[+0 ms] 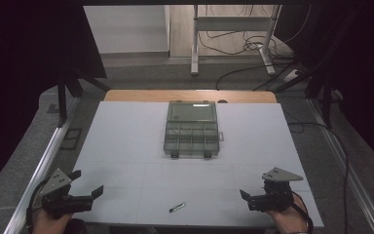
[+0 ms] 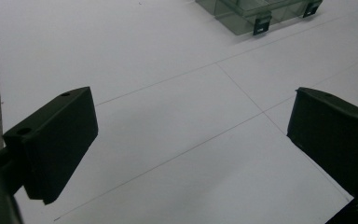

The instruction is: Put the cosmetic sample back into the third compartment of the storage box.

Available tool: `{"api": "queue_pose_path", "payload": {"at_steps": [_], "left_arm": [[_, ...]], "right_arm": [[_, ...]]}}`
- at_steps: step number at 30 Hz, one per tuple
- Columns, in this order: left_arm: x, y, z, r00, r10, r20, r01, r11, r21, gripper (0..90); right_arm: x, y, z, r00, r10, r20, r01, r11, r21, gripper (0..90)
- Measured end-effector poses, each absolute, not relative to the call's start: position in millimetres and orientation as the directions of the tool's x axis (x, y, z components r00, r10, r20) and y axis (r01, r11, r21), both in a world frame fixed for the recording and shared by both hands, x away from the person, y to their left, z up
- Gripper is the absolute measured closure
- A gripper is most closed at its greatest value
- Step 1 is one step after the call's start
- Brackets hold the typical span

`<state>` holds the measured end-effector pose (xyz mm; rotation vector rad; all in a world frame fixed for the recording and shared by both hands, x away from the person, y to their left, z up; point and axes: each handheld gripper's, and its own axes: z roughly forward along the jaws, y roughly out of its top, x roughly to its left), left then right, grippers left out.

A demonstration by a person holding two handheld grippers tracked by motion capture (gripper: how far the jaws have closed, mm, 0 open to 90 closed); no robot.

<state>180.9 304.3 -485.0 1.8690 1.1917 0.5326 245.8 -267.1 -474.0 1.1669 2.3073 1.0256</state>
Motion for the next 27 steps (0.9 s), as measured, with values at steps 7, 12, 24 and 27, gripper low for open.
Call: {"api": "queue_pose_path", "payload": {"at_steps": [7, 12, 24, 27], "left_arm": [[181, 304, -485, 0.458, 0.885, -0.081, 0.531, -0.199, 0.824, 2.1], [181, 304, -485, 0.458, 0.885, -0.081, 0.531, -0.199, 0.824, 2.1], [181, 305, -485, 0.457, 0.885, -0.084, 0.532, -0.196, 0.824, 2.1], [181, 305, -485, 0.457, 0.885, -0.084, 0.532, -0.196, 0.823, 2.1]], "right_arm": [[249, -263, -475, -0.616, 0.788, 0.028, 0.534, 0.391, 0.750, 0.0], [252, -258, -475, -0.643, 0.765, 0.041, 0.526, 0.402, 0.750, 0.0], [257, -238, -474, -0.696, 0.713, 0.083, 0.514, 0.414, 0.751, 0.0], [257, -233, -474, -0.705, 0.704, 0.085, 0.509, 0.419, 0.752, 0.0]]}}
